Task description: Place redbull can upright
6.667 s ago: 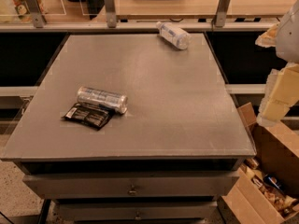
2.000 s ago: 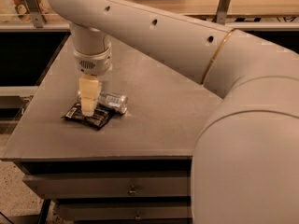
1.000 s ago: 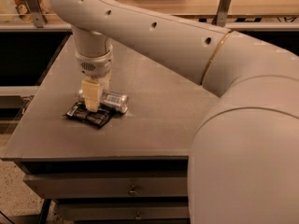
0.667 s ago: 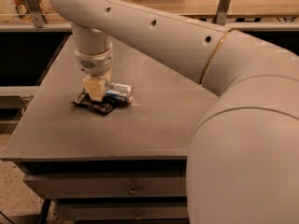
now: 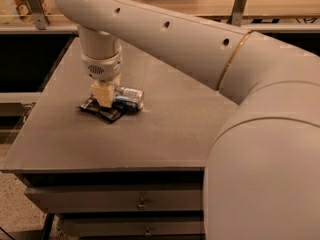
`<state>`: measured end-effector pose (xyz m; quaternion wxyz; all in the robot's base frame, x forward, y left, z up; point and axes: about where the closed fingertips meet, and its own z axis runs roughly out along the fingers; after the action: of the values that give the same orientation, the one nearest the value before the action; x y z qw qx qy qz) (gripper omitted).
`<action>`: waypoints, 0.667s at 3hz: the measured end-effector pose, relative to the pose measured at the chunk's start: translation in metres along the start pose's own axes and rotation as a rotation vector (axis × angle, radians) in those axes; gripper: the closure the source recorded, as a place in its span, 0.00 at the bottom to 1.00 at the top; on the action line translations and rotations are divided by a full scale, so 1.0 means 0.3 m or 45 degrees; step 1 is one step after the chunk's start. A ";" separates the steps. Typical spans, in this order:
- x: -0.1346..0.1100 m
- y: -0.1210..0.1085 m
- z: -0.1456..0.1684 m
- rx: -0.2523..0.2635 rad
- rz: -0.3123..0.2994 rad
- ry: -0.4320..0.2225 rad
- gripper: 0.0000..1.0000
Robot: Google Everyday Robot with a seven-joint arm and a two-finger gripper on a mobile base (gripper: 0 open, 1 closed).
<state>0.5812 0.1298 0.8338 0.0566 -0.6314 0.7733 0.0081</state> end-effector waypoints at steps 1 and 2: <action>0.025 0.000 -0.049 0.015 -0.015 -0.063 1.00; 0.061 -0.031 -0.129 0.023 -0.030 -0.216 1.00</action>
Offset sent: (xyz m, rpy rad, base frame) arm 0.0108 -0.0507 0.0755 0.3295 -0.0951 0.0550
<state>0.5838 0.1069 0.8709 0.1277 -0.6370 0.7583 0.0541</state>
